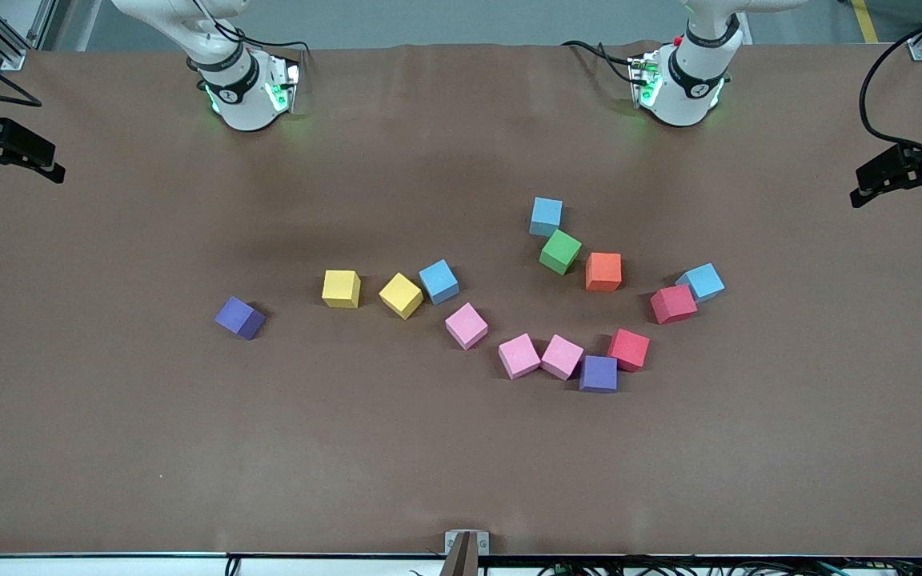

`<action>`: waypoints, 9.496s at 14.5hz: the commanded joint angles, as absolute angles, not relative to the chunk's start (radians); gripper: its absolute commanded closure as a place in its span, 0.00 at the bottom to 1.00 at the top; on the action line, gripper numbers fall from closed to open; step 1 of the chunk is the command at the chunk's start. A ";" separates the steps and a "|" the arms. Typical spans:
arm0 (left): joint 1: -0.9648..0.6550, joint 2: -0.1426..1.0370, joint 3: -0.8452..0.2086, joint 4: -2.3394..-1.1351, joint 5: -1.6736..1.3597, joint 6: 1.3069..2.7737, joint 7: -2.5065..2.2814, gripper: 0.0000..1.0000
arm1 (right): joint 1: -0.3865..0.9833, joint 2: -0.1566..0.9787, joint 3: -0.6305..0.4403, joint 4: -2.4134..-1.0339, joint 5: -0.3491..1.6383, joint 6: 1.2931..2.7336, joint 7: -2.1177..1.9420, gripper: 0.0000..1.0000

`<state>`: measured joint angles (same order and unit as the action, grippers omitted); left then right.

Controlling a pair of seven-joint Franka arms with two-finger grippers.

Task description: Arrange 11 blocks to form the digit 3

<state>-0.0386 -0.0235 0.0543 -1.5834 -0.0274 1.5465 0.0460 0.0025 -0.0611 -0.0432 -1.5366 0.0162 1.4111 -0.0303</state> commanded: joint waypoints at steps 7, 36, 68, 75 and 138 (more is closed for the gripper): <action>-0.054 0.055 -0.283 -1.722 -0.049 1.592 -0.349 0.00 | -0.014 -0.092 -0.034 -1.563 0.035 1.437 -0.031 0.00; -0.068 0.281 -0.716 -2.444 0.168 2.594 -0.679 0.00 | -0.017 -0.089 -0.034 -1.546 0.037 1.414 -0.034 0.00; -0.483 0.492 -0.614 -2.106 0.253 2.510 -1.092 0.61 | 0.084 0.178 -0.023 -1.551 0.159 1.623 0.644 0.00; -0.638 0.561 -0.482 -1.997 0.224 2.508 -1.138 0.60 | 0.363 0.268 -0.028 -1.555 0.146 1.672 1.141 0.00; -0.161 0.379 -0.569 -2.186 0.426 2.491 -1.437 0.50 | 0.876 0.084 -0.021 -2.503 0.179 2.621 2.255 1.00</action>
